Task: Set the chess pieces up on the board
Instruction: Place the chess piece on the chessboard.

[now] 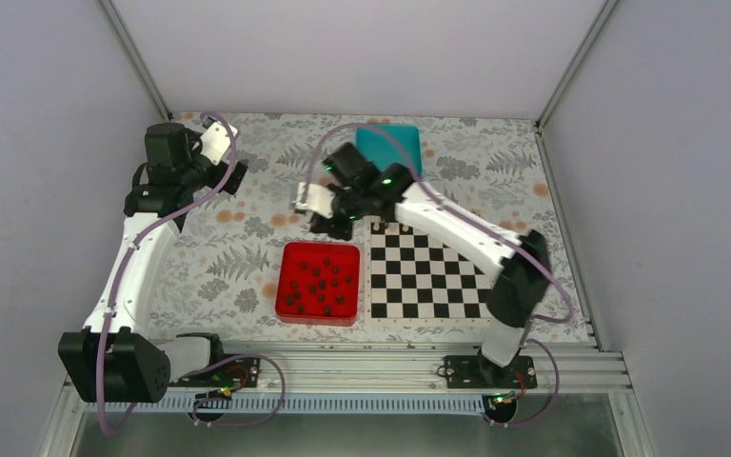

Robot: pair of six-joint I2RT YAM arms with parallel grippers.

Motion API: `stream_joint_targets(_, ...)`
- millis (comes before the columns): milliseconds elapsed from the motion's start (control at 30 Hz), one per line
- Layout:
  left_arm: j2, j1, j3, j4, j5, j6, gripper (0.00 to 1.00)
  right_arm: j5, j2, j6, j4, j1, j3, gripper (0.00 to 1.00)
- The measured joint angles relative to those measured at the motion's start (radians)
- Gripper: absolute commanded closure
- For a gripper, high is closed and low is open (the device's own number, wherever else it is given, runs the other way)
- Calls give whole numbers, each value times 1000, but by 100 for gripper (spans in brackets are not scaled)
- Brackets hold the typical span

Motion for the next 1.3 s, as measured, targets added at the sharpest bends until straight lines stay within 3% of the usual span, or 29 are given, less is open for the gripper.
stream_joint_targets(133, 0, 0, 0, 1, 8, 0, 0, 9, -179, 0, -32, -82, -122, 94)
stream_joint_targets(333, 2, 0, 0, 2, 24, 0, 0, 29, -375, -8, -51, -201, -431, 94)
stream_joint_targets(567, 28, 0, -13, 19, 27, -1, 0, 31, -438, -19, -36, -219, -675, 94)
stream_joint_targets(967, 46, 0, -18, 41, 26, -9, 0, -2, -438, -58, 4, -219, -843, 94)
stream_joint_targets(1300, 70, 0, -21, 61, 25, -9, 0, -41, -406, -73, 14, -205, -855, 95)
